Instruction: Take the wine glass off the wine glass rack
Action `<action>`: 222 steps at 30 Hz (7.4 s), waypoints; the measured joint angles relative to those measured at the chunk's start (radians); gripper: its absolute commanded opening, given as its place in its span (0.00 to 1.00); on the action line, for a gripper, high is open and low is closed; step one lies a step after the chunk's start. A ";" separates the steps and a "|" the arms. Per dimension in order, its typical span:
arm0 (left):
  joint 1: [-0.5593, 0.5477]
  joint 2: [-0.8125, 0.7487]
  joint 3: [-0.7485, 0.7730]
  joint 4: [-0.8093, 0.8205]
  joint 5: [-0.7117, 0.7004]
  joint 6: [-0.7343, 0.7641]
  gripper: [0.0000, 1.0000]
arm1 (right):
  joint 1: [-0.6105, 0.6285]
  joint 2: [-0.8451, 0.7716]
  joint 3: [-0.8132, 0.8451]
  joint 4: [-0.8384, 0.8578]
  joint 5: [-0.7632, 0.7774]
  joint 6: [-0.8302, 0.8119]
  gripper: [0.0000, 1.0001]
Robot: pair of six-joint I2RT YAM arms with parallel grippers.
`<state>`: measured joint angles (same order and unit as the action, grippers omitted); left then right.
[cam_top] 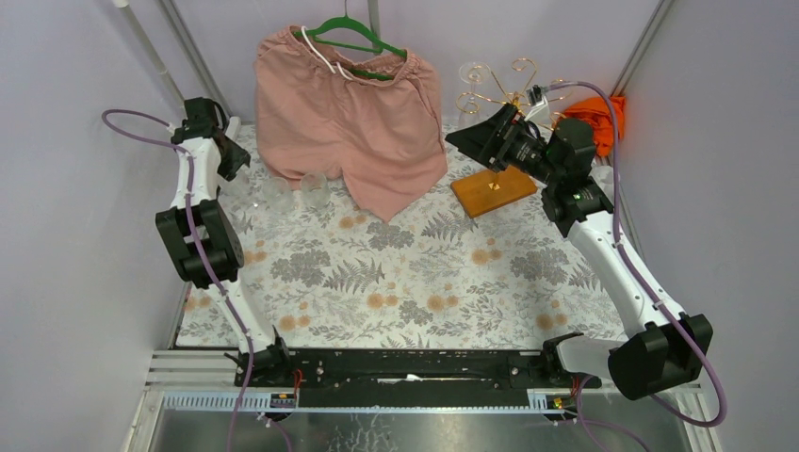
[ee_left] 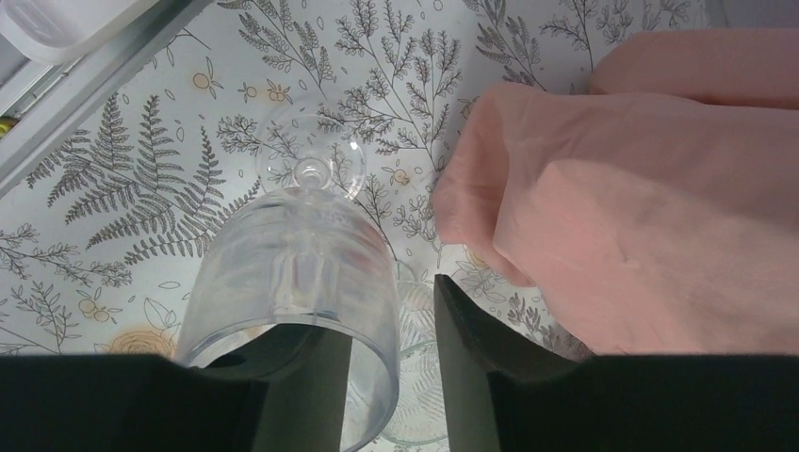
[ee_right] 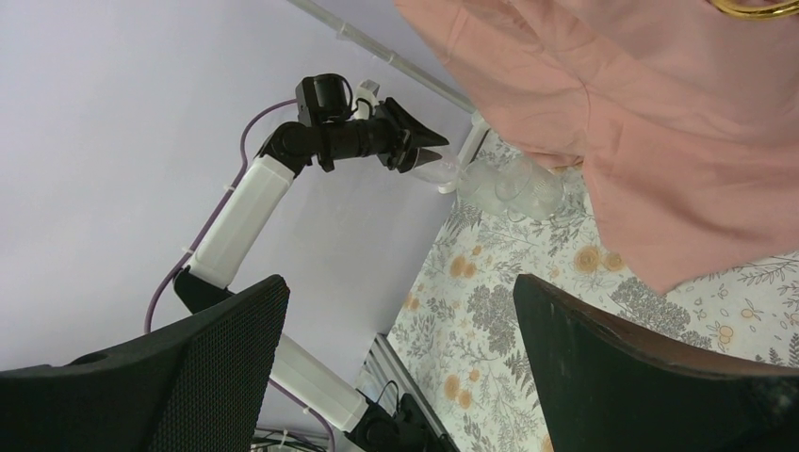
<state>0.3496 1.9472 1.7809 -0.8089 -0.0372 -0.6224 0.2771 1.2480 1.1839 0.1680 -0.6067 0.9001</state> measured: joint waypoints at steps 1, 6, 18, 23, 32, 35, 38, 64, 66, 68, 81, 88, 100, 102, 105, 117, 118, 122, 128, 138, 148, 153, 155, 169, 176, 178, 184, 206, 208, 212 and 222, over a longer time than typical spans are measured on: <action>0.000 0.000 0.001 0.002 0.000 -0.001 0.50 | -0.001 0.000 0.000 0.003 -0.003 0.002 0.99; 0.000 -0.008 -0.002 0.010 -0.001 -0.004 0.63 | -0.003 0.000 0.000 0.003 -0.008 0.010 0.99; 0.000 -0.138 -0.044 0.052 -0.012 -0.013 0.67 | -0.003 0.000 -0.004 0.026 -0.008 0.026 0.99; 0.000 -0.193 -0.045 0.078 -0.014 -0.013 0.67 | -0.003 -0.003 -0.007 0.028 -0.007 0.034 0.98; -0.024 -0.351 -0.079 0.119 -0.031 -0.012 0.68 | -0.005 -0.028 -0.019 0.028 0.005 0.036 0.98; -0.039 -0.404 -0.079 0.128 -0.031 -0.011 0.69 | -0.006 -0.035 -0.019 0.028 0.008 0.036 0.98; -0.050 -0.448 -0.079 0.130 -0.024 -0.011 0.69 | -0.007 -0.041 -0.024 0.030 0.014 0.037 0.98; -0.732 -0.131 0.208 0.600 0.418 -0.282 0.72 | -0.022 -0.284 0.019 -0.248 0.261 -0.166 0.96; -0.737 -0.061 0.258 0.602 0.425 -0.304 0.72 | -0.022 -0.303 0.037 -0.275 0.293 -0.188 0.95; -0.747 0.042 0.351 0.589 0.426 -0.328 0.72 | -0.022 -0.325 0.052 -0.314 0.340 -0.217 0.94; -0.771 0.273 0.570 0.614 0.396 -0.375 0.72 | -0.022 -0.329 0.057 -0.372 0.442 -0.271 0.91; -0.782 0.324 0.610 0.640 0.377 -0.397 0.71 | -0.022 -0.329 0.057 -0.371 0.468 -0.278 0.90; -0.809 0.208 0.465 0.605 0.222 -0.303 0.72 | -0.022 -0.068 0.261 -0.360 0.459 -0.306 0.80; -0.809 0.125 0.396 0.572 0.162 -0.265 0.71 | -0.022 0.038 0.329 -0.359 0.444 -0.309 0.77; -0.810 -0.014 0.306 0.539 0.090 -0.212 0.71 | -0.022 0.171 0.405 -0.370 0.434 -0.317 0.73; -0.828 -0.405 0.002 0.533 -0.048 -0.100 0.71 | -0.053 0.441 0.664 -0.428 0.458 -0.338 0.65; -0.828 -0.418 -0.013 0.531 -0.053 -0.097 0.71 | -0.058 0.454 0.681 -0.429 0.460 -0.338 0.65; -0.828 -0.447 -0.042 0.514 -0.062 -0.085 0.71 | -0.075 0.523 0.773 -0.450 0.467 -0.337 0.65; -0.828 -0.495 -0.067 0.499 -0.077 -0.072 0.72 | -0.086 0.602 0.824 -0.480 0.467 -0.327 0.65; -0.828 -0.535 -0.080 0.499 -0.089 -0.056 0.72 | -0.089 0.640 0.824 -0.483 0.456 -0.299 0.62; -0.828 -0.554 -0.129 0.499 -0.102 -0.049 0.72 | -0.091 0.651 0.807 -0.430 0.460 -0.253 0.46; -0.828 -0.568 -0.135 0.499 -0.102 -0.043 0.72 | -0.091 0.651 0.783 -0.394 0.479 -0.232 0.45; -0.828 -0.574 -0.140 0.501 -0.102 -0.041 0.72 | -0.091 0.651 0.766 -0.372 0.486 -0.223 0.45; -0.828 -0.586 -0.175 0.503 -0.102 -0.039 0.72 | -0.088 0.635 0.694 -0.256 0.568 -0.182 0.35; -0.828 -0.600 -0.192 0.503 -0.102 -0.037 0.72 | -0.089 0.635 0.694 -0.247 0.586 -0.171 0.24; -0.828 -0.603 -0.194 0.503 -0.102 -0.036 0.72 | -0.090 0.635 0.694 -0.245 0.589 -0.166 0.23; -0.828 -0.606 -0.195 0.503 -0.103 -0.032 0.73 | -0.090 0.635 0.694 -0.237 0.589 -0.144 0.14; -0.828 -0.616 -0.195 0.503 -0.134 -0.013 0.73 | -0.097 0.580 0.536 -0.095 0.563 0.196 0.00; -0.828 -0.619 -0.195 0.503 -0.137 -0.013 0.73 | -0.099 0.578 0.526 -0.077 0.560 0.216 0.00; -0.828 -0.621 -0.197 0.503 -0.140 -0.013 0.73 | -0.102 0.578 0.510 -0.040 0.536 0.261 0.00; -0.828 -0.621 -0.207 0.503 -0.147 -0.013 0.73 | -0.119 0.580 0.512 -0.017 0.510 0.321 0.00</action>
<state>-0.4782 1.3262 1.5738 -0.3061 -0.1841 -0.6350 0.1585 1.8282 1.6955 0.1509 -0.0963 1.2213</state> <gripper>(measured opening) 0.728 0.036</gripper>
